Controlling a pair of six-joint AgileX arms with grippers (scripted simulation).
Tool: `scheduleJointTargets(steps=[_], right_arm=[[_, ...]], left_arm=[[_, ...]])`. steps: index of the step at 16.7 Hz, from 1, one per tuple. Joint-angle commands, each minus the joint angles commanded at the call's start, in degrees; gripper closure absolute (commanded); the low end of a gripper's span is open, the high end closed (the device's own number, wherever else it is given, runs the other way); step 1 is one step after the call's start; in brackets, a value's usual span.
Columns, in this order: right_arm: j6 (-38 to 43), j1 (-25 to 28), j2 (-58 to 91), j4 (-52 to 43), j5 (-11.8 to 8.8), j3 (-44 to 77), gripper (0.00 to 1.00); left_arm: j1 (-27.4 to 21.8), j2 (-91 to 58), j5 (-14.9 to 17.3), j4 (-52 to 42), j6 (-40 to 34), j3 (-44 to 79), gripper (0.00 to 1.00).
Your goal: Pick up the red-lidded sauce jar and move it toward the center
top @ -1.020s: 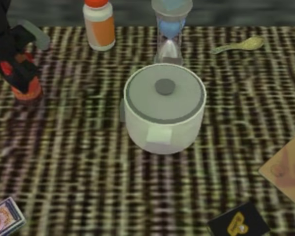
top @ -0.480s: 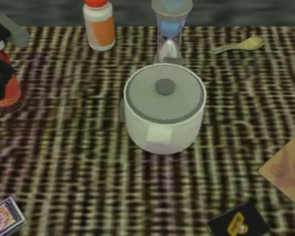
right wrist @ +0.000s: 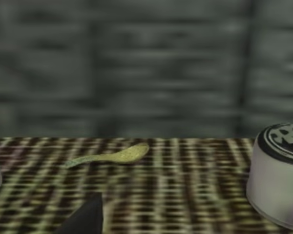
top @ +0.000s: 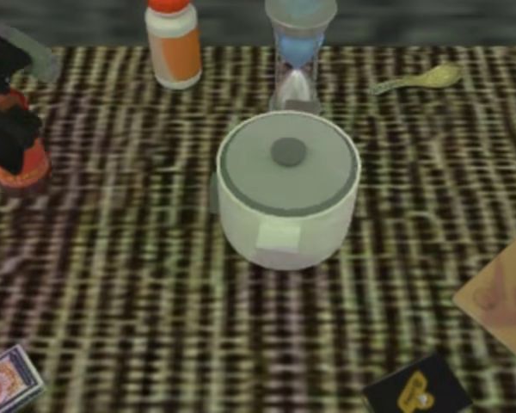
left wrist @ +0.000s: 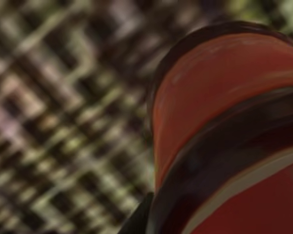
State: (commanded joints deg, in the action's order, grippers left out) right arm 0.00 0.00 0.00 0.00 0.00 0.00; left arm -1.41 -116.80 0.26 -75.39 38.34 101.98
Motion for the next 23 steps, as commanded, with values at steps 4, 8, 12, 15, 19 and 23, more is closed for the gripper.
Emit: scheduleJointTargets(steps=[4,8,12,15,19,23], right_arm=[[0.0,0.0,0.0,0.0,0.0,0.0,0.0],[0.0,0.0,0.0,0.0,0.0,0.0,0.0],[0.0,0.0,0.0,0.0,0.0,0.0,0.0],[0.0,0.0,0.0,0.0,0.0,0.0,0.0],[0.0,0.0,0.0,0.0,0.0,0.0,0.0],[0.0,0.0,0.0,0.0,0.0,0.0,0.0]], left_arm=[[-4.3,-1.4,-0.1,2.2,-14.9,-0.5,1.0],[-9.3,-2.7,-0.3,5.0,-33.1,-1.2,1.0],[-13.7,-3.9,-0.5,7.4,-48.3,-2.2,1.0],[-15.6,-4.5,-0.5,8.4,-54.3,-2.9,1.0],[-15.9,-4.7,-0.5,8.6,-55.1,-3.0,1.0],[-15.7,-5.1,-0.5,10.9,-54.8,-4.3,1.0]])
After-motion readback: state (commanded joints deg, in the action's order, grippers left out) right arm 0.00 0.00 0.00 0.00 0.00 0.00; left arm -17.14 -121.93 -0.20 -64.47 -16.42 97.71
